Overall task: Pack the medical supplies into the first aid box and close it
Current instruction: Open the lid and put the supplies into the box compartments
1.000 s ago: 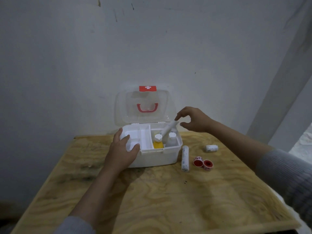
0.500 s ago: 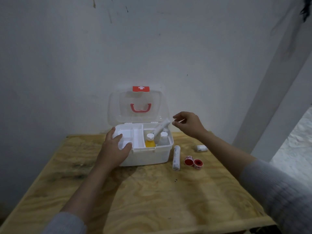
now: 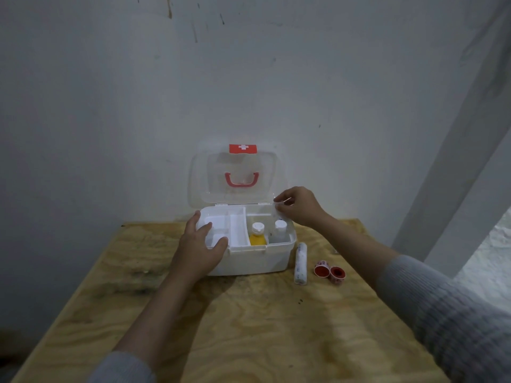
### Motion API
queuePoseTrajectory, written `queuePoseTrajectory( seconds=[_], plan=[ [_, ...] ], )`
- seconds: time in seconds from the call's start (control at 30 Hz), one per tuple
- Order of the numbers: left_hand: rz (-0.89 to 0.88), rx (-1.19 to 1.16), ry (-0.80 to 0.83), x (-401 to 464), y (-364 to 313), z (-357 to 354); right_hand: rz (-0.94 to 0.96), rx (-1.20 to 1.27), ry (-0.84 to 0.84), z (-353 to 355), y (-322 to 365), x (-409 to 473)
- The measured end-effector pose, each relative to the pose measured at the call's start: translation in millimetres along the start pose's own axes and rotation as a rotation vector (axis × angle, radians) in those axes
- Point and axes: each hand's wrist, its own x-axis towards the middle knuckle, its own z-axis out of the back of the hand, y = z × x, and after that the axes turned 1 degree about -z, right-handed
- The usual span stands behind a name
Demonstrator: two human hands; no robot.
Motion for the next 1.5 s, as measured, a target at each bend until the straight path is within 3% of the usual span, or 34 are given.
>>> queuePoseTrajectory(
  seconds=[0.4,0.63,0.8,1.0,1.2,1.5],
  plan=[
    [0.008,0.016,-0.002,0.7,-0.6,-1.0,-0.127,-0.028,-0.068,44.2,-56.3,-30.9],
    [0.007,0.021,-0.008,0.2,-1.2,-1.0,-0.274,-0.351,0.125,66.2,-123.8,-75.2],
    [0.014,0.023,-0.01,-0.8,-2.8,-0.4,-0.314,-0.321,0.127,55.5,-136.3,-90.0],
    [0.017,0.03,-0.005,-0.9,-3.7,-0.3,-0.205,-0.243,0.05,50.1,-120.7,-88.9],
    [0.02,0.007,0.007,-0.4,-3.7,1.0,0.027,-0.099,-0.14,61.0,-35.9,-67.4],
    [-0.029,-0.042,0.201,3.7,4.9,26.1,0.362,-0.123,0.034,8.6,84.1,-37.6]
  ],
)
